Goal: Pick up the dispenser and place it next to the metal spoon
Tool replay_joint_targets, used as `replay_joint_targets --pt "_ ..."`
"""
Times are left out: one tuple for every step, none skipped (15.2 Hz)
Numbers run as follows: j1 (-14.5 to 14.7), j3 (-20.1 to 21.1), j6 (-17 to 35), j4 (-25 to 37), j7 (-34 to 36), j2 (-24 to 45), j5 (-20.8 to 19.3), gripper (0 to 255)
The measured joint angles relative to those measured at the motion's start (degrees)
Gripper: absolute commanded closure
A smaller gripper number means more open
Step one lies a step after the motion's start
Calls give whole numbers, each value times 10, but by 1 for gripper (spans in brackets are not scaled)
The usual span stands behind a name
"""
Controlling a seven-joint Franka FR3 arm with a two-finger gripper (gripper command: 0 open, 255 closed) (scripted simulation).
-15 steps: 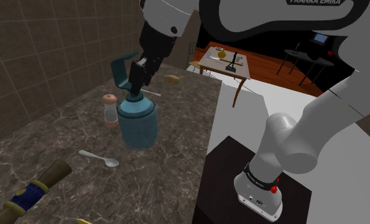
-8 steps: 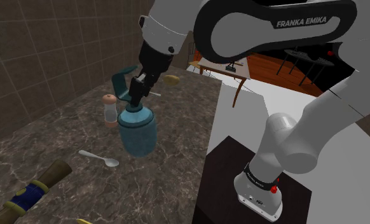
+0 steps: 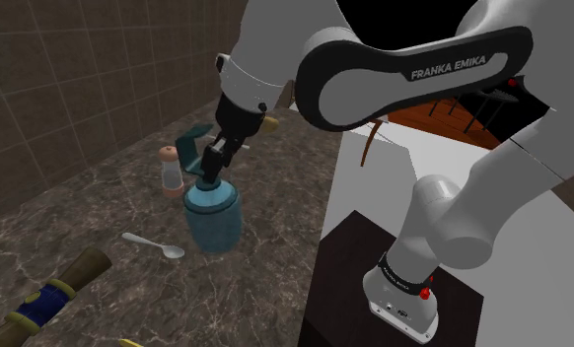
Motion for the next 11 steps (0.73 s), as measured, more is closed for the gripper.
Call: replay_joint_targets --pt "0 1 7 -4 1 3 -1 255" --pt "-1 2 16 -10 2 7 -2 255" --pt "-1 1 25 -17 2 8 -2 255" --pt "-1 1 34 -26 2 8 -2 255" --pt "-1 2 41 -31 3 10 -3 255" --pt "-1 3 49 -36 4 13 -4 255" --pt "-1 4 56 -42 6 14 -4 255" --pt "-2 4 65 -47 7 18 -5 255" --pt "-2 5 72 -51 8 22 -6 255" --pt "-2 6 80 -58 9 23 -7 255" --pt "-2 7 88 -62 12 26 -8 255"
